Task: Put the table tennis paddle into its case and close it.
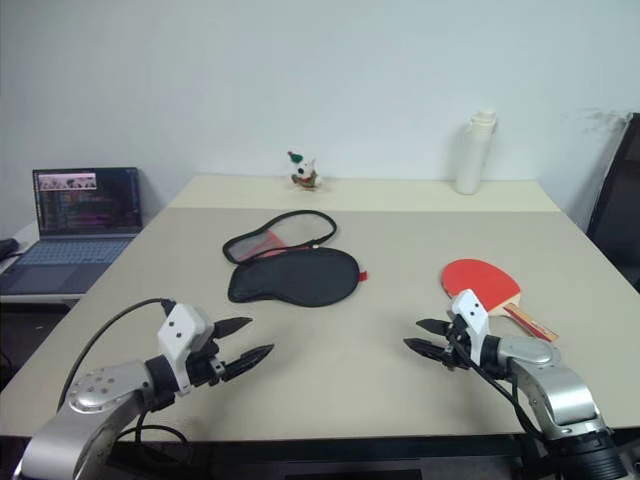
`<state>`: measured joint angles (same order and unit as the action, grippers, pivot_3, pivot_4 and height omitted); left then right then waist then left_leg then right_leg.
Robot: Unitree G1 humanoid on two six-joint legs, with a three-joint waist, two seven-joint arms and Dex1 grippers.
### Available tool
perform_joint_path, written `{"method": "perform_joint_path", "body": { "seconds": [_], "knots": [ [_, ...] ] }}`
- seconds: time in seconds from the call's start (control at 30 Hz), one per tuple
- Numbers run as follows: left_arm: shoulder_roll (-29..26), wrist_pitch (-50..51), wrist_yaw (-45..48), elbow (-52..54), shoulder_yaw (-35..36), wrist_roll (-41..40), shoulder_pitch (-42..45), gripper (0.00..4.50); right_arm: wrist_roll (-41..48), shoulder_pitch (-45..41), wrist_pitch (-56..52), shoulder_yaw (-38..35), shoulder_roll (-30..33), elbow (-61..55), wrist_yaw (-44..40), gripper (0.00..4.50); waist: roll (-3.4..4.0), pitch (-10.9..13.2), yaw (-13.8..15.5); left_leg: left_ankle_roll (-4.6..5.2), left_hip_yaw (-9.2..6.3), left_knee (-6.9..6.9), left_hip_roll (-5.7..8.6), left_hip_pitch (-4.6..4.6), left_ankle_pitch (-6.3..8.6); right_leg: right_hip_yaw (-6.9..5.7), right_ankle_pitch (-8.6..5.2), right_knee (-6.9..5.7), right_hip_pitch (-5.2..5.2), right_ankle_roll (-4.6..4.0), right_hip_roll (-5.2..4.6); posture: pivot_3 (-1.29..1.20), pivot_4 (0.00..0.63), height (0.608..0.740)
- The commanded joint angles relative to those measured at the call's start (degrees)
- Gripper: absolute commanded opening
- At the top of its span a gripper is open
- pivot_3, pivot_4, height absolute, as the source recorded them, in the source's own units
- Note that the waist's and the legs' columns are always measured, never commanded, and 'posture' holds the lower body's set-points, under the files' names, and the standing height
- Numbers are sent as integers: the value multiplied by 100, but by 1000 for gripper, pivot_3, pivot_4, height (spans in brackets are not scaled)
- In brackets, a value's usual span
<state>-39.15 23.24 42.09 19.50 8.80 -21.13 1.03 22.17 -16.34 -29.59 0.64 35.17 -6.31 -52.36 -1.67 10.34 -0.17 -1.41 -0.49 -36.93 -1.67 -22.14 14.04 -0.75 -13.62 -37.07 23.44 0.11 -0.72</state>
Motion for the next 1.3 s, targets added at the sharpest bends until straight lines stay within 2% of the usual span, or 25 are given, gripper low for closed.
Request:
{"method": "perform_joint_path", "body": {
  "seconds": [0.03, 0.27, 0.3, 0.4, 0.7, 0.77, 0.87, 1.0, 1.3],
  "knots": [
    [-31, -179, 67, -152, 78, 18, 184, 3657, 42, -87, 81, -180, 160, -148, -56, 2624, 0, 0, 3, 0, 2, 0, 0, 0, 0, 0, 0, 0, 0, 0, 0, 0, 150, 740],
    [38, -236, 259, -772, 94, -141, 718, 3657, 236, -173, -226, -480, 353, -517, 94, 2624, 0, 0, 4, 0, 26, 0, -1, 0, 0, 8, 1, -1, 3, 1, 5, 0, 150, 740],
    [-11, -222, 339, -910, 129, -178, 814, 3824, 268, -164, -259, -525, 382, -607, 127, 2639, -1, 0, 5, 0, 28, -1, -1, -4, 0, 8, 1, -2, 7, 2, 5, 0, 150, 740],
    [-248, -547, 373, -1758, 141, 179, 1400, 4459, 411, -219, -303, -623, 396, -714, 125, 2646, -2, 0, 6, 0, 28, -2, 3, -4, 0, 8, 2, -4, 8, 3, 11, 0, 150, 740],
    [-649, -1770, 1333, -4312, -291, 836, 2538, 4459, 1075, -211, -1059, -640, 463, -1751, 208, 2646, -2, 0, 4, 2, 43, 6, 0, -12, 2, 13, 2, -2, 23, 1, 28, 0, 150, 740],
    [-591, -2264, 1517, -5199, -722, 1314, 3166, 4459, 1068, -155, -990, -743, 559, -1663, 140, 2646, -3, 0, 19, 2, 42, 0, -1, -26, 2, 12, 3, -3, 32, 2, 25, 0, 150, 740],
    [-402, -2727, 1758, -6400, -973, 1581, 3988, 4459, 1052, -67, -969, -705, 539, -1769, 245, 2646, -12, -4, 68, 2, 39, -12, 11, -41, 2, 5, 8, -5, 38, 8, 27, 0, 150, 740],
    [-76, -3418, 1593, -7750, -1323, 2152, 4793, 4459, 1072, -62, -1023, -662, 436, -1875, 431, 2646, -14, -5, 59, 2, 53, -11, 15, -57, 2, 4, 13, -2, 56, 18, 26, 0, 150, 740],
    [280, -3982, 1434, -8823, -1607, 2755, 5309, 4459, 1097, 19, -1008, -706, 463, -1900, 538, 2646, -14, -5, 14, 3, 57, -13, 14, -64, 2, 8, 15, -12, 68, 20, 31, 0, 150, 740]
  ]
}}
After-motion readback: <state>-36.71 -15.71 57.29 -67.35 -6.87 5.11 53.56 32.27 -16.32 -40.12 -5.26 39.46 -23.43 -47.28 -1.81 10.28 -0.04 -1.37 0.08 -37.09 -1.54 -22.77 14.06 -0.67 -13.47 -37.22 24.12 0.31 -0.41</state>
